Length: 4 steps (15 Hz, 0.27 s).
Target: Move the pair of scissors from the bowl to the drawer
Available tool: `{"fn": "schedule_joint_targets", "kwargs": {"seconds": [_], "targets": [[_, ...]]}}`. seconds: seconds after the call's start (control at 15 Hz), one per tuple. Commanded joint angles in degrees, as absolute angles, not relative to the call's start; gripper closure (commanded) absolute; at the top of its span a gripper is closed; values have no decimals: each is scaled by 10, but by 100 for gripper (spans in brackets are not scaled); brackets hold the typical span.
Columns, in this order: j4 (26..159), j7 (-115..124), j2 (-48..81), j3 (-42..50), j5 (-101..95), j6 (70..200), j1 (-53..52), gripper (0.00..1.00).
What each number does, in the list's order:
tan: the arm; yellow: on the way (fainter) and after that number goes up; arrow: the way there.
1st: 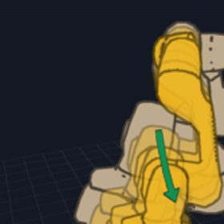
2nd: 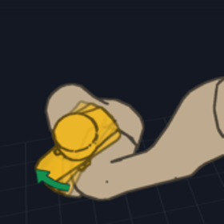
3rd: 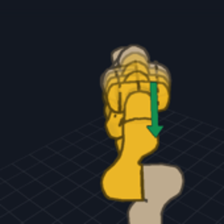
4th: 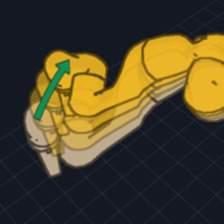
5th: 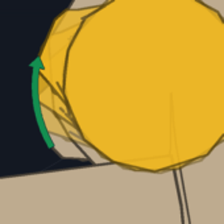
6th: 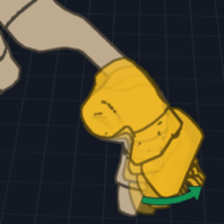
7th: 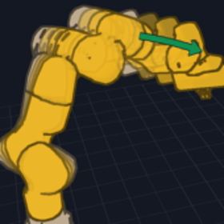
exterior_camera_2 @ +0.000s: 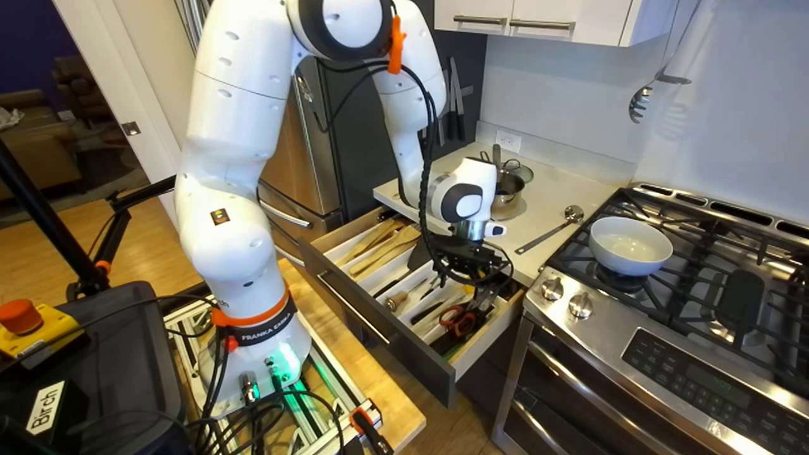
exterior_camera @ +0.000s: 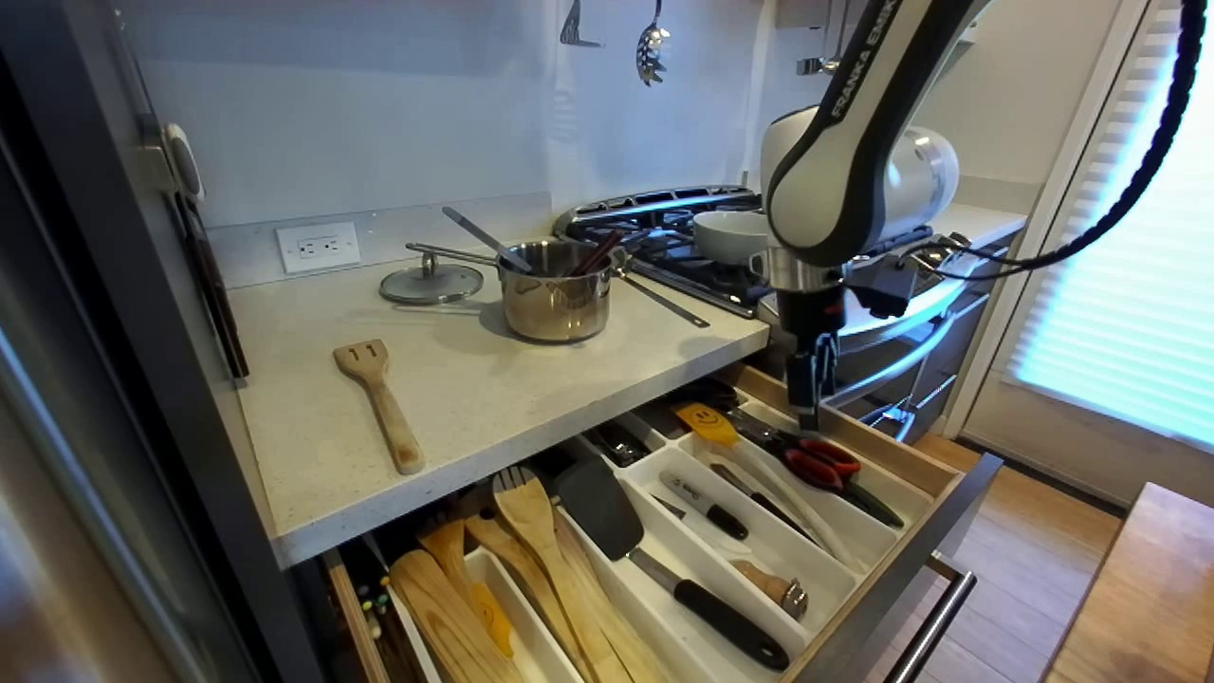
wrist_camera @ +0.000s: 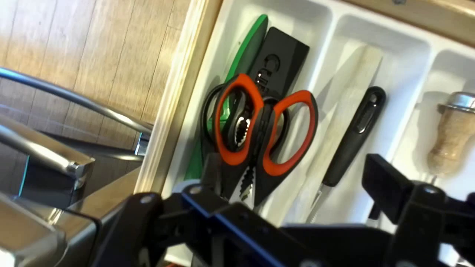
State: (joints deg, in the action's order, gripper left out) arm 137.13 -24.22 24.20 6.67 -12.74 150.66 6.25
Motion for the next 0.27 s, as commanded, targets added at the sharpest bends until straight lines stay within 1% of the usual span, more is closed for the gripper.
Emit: {"fn": "schedule_joint_targets", "kwargs": {"seconds": [0.0, 0.07, 0.13, 0.2], "targets": [[1481, -308, 94, 62, -184, 1534, 80, 0], [1499, -332, 60, 60, -192, 1529, 82, 0], [1435, -294, 140, 58, -169, 1516, 76, 0], [1448, -299, 115, 59, -169, 1514, 76, 0]]}}
